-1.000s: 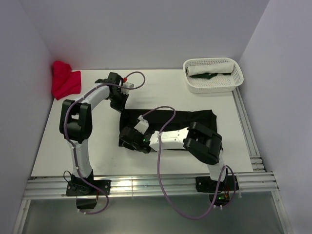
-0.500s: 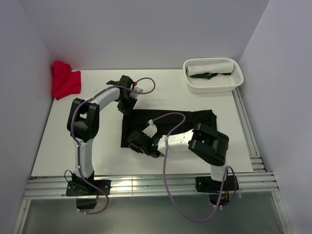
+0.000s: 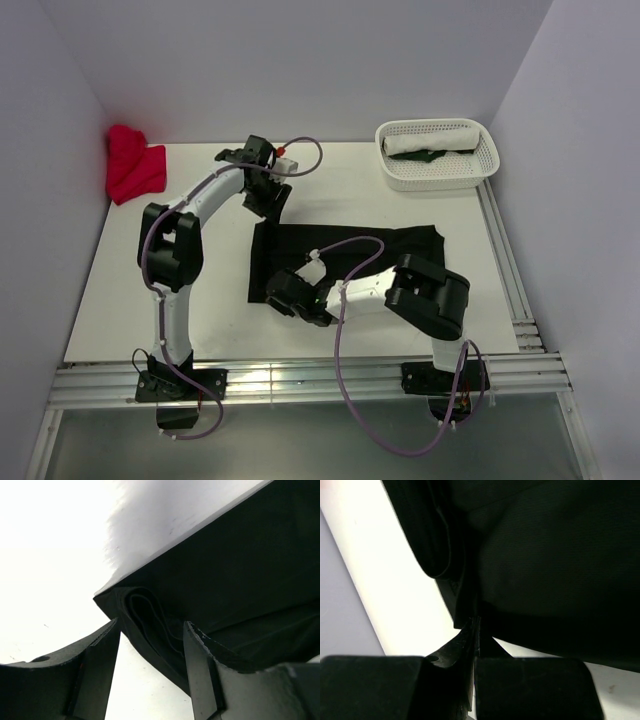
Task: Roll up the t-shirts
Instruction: Roll the tshirt
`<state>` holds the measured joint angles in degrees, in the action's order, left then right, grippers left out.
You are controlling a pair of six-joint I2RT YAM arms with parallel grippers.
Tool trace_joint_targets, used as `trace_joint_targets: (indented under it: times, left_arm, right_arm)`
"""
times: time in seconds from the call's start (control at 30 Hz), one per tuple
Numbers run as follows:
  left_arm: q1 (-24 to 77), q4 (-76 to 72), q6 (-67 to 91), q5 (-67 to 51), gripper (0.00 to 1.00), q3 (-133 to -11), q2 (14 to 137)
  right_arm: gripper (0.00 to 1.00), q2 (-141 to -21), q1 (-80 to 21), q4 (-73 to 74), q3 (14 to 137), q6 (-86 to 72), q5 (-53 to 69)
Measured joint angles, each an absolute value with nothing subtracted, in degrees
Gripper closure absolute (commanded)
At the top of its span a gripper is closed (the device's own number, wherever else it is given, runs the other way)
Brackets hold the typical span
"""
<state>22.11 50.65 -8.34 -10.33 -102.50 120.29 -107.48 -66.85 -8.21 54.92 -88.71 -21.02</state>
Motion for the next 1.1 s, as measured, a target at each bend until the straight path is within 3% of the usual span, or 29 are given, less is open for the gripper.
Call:
trace_joint_targets:
  times: [0.33, 0.5, 0.6, 0.73, 0.8, 1.1]
  left_arm:
    - [19.92, 52.34, -9.37, -15.05, 0.47, -102.45, 118.28]
    - [15.73, 51.86, -9.96, -16.73, 0.55, -97.08, 114.74]
    - [13.63, 51.27, -10.44, -16.84, 0.58, -94.63, 114.37]
    - [13.47, 51.11, -10.50, -17.32, 0.63, -92.86, 114.83]
    - [13.82, 50.39, -10.46, -17.78, 0.64, -92.86, 115.83]
    - [16.12, 49.74, -10.20, -18.09, 0.63, -92.97, 119.72]
  right_arm:
    - [1.00, -107.42, -66.85, -9.87, 52.47, -91.74, -21.43]
    - [0.93, -107.28, -66.87, -10.35, 52.16, -92.14, -21.45]
    - [0.82, -106.94, -66.87, -10.31, 52.16, -92.14, -21.58]
    - [0.59, -105.43, -66.87, -10.02, 52.16, -92.14, -22.04]
    - [0.55, -104.18, -66.98, -9.74, 52.16, -92.03, -22.37]
    - [0.58, -96.92, -67.64, -6.74, 52.71, -90.08, -25.54]
